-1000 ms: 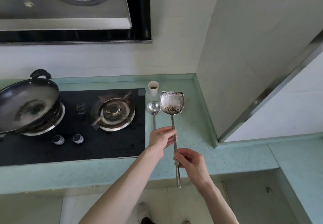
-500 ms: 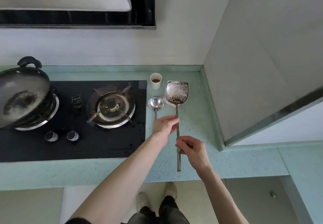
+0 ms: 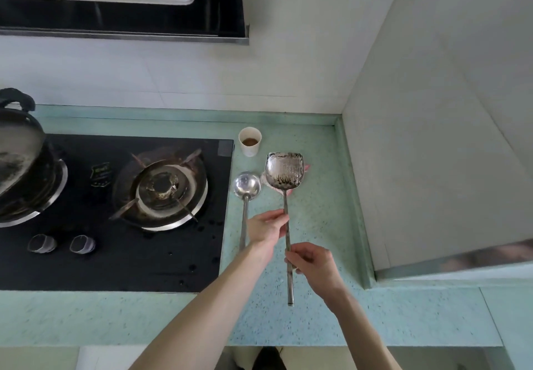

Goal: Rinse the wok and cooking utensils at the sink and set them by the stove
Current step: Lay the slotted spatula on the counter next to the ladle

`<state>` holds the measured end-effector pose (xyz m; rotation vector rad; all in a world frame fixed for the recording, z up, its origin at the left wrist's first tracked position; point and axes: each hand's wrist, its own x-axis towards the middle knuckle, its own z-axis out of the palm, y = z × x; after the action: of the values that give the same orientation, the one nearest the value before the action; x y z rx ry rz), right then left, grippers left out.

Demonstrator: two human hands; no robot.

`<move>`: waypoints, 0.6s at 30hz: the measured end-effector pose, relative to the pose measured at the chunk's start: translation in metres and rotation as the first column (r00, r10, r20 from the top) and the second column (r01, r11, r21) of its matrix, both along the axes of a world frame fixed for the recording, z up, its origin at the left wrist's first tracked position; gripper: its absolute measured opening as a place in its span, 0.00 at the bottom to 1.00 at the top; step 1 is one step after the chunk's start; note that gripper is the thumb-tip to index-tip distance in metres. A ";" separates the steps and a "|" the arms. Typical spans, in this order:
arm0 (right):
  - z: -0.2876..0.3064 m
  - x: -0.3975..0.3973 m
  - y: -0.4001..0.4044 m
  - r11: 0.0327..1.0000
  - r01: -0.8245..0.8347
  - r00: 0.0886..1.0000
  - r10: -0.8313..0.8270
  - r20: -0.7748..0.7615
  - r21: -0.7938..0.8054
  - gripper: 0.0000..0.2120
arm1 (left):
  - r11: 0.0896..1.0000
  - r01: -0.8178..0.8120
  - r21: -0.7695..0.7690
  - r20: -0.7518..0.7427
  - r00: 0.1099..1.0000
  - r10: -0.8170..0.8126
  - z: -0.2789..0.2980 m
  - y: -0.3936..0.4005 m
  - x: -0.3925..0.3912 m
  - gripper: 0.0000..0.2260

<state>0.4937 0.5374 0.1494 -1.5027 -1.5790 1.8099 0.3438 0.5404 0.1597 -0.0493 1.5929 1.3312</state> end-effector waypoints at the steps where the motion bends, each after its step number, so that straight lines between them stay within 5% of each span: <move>1: -0.004 0.000 0.002 1.000 -0.009 1.000 0.009 0.008 0.001 0.02 | 1.000 -0.006 -0.002 0.003 1.000 0.006 -0.004 0.001 0.001 0.06; 18: -0.048 0.000 0.030 0.993 -0.117 0.990 0.115 0.076 0.015 0.03 | 0.998 0.000 -0.070 -0.086 0.996 -0.006 -0.054 0.022 0.000 0.07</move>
<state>0.4939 0.5675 0.1016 -1.5161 -1.7479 1.8130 0.3436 0.5627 0.1054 -0.0326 1.7111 1.2905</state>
